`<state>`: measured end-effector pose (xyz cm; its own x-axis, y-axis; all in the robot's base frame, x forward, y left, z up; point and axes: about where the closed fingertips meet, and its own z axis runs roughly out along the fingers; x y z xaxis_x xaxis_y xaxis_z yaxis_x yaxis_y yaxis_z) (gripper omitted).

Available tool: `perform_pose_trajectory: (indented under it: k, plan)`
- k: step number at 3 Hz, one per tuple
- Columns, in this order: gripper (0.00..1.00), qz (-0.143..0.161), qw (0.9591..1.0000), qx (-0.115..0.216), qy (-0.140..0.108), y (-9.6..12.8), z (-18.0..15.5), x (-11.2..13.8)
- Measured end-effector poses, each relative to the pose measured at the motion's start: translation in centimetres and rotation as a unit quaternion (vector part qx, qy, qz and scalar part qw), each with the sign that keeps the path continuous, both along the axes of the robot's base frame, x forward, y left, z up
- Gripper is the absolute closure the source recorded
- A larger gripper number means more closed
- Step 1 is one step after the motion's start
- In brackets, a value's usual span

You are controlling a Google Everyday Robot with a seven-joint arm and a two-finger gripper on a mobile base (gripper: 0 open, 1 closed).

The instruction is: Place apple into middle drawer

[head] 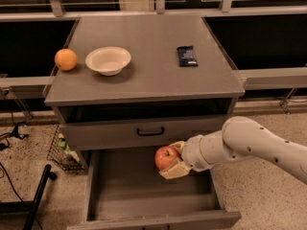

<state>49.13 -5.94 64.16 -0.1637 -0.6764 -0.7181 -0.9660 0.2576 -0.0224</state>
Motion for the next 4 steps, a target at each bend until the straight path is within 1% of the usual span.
perform_pose_trajectory:
  k: [2,3,4]
  plan:
    - [1.00,-0.011,0.9997,-0.002,-0.024,-0.2,-7.1,1.8]
    - [1.00,-0.010,0.9994,-0.012,-0.030,0.0,-10.1,2.7]
    - [1.00,-0.005,0.9993,-0.025,-0.028,0.4,-13.0,3.4]
